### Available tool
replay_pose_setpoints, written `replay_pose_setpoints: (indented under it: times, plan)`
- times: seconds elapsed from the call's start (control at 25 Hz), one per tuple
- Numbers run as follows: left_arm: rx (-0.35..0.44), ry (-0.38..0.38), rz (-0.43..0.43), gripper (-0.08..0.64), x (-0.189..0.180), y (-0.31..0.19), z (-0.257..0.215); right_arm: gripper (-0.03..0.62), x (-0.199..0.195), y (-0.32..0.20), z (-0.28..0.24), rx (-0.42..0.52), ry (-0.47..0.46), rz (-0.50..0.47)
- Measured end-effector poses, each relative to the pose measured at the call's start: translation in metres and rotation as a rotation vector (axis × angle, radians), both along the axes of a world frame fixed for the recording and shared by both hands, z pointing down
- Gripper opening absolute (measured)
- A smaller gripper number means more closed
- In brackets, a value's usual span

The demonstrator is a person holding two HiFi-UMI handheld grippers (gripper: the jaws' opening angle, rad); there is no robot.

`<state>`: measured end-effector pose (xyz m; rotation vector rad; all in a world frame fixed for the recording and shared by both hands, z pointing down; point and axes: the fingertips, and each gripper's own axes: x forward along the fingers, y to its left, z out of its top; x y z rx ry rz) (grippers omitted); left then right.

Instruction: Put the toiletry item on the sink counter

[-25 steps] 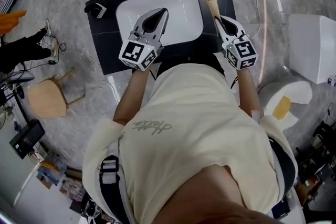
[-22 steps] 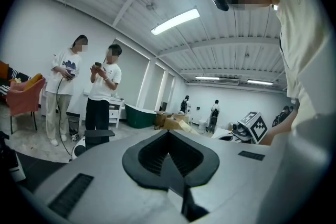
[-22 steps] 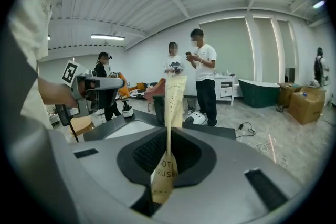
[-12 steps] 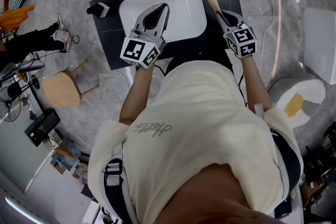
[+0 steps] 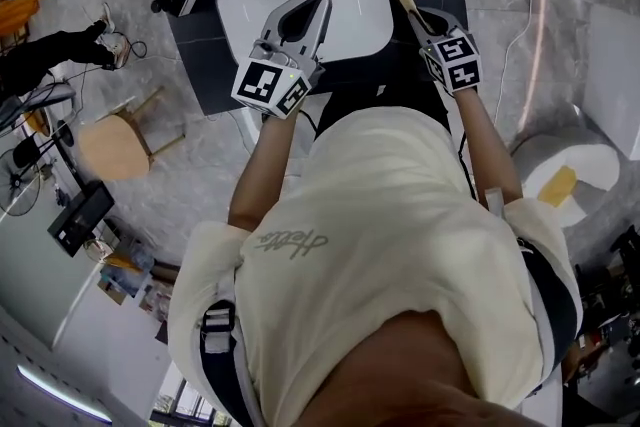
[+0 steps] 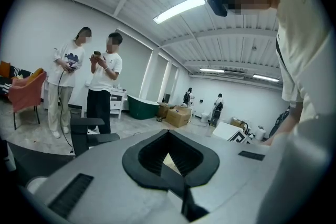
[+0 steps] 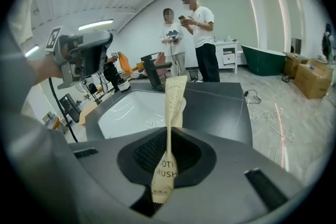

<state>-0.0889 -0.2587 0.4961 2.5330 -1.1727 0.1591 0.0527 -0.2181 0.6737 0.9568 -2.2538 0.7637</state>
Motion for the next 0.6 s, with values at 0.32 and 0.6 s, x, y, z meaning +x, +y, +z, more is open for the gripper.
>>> replay_pose_setpoints:
  times: [0.32,0.6]
  plan:
    - [-0.025,-0.005,-0.008,0.003,-0.007,-0.005,0.013,0.023,0.003,0.004,0.034,-0.091,0.021,0.030]
    - [-0.049,0.001,-0.020,0.003,-0.019,-0.008,0.025,0.023,-0.001,0.004,0.051,-0.143,0.041,0.074]
